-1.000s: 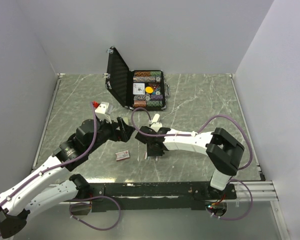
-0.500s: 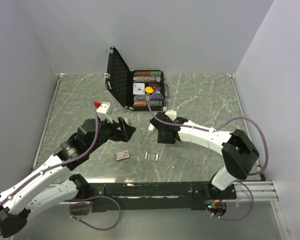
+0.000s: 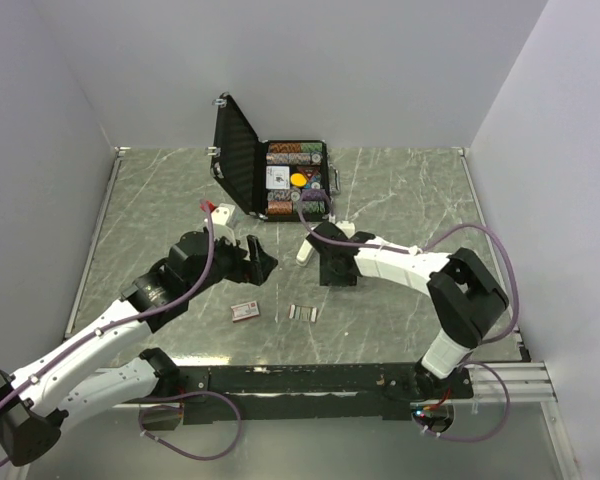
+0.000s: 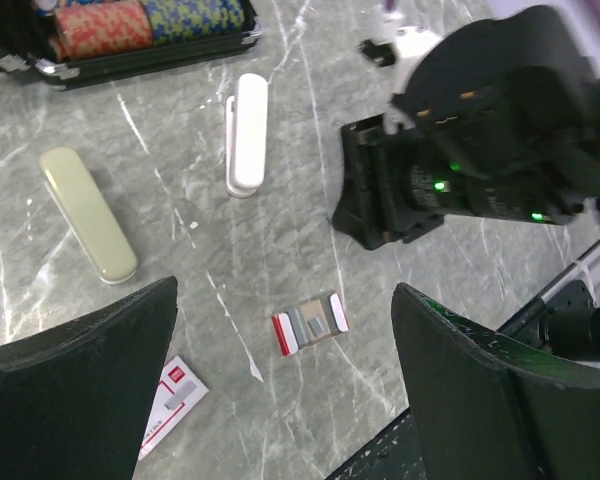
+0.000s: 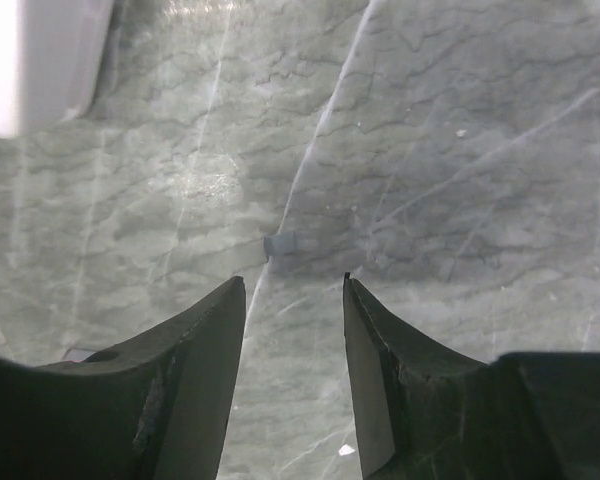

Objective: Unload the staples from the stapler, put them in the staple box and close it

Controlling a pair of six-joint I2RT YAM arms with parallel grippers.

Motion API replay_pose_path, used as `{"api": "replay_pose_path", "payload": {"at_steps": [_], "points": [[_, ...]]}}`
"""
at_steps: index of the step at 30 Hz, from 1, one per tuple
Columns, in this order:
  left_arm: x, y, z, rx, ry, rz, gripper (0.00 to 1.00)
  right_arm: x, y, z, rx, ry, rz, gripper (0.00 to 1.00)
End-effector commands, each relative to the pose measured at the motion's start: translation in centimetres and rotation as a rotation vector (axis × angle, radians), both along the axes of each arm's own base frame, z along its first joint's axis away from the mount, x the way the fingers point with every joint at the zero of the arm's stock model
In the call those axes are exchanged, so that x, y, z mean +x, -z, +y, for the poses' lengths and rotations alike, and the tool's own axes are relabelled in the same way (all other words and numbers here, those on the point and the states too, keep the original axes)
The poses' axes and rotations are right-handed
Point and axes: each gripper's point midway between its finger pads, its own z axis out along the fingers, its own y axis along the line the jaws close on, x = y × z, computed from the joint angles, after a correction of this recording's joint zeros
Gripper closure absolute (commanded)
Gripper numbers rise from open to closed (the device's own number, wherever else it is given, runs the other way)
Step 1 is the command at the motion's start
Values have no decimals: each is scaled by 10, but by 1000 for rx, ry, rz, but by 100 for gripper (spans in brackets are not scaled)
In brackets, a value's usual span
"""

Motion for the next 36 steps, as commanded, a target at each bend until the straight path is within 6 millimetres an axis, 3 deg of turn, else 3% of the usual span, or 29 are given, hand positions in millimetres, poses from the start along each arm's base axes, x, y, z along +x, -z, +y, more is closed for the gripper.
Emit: {"api": "replay_pose_path", "payload": {"at_steps": [1, 12, 36], "points": [[0, -16, -9, -40, 51, -54, 7, 14, 1, 9, -3, -32, -16, 48], [3, -15, -8, -36, 41, -57, 7, 25, 17, 14, -24, -95, -9, 49], [2, -18, -6, -58, 35, -58, 7, 8, 23, 5, -15, -73, 28, 75]]}}
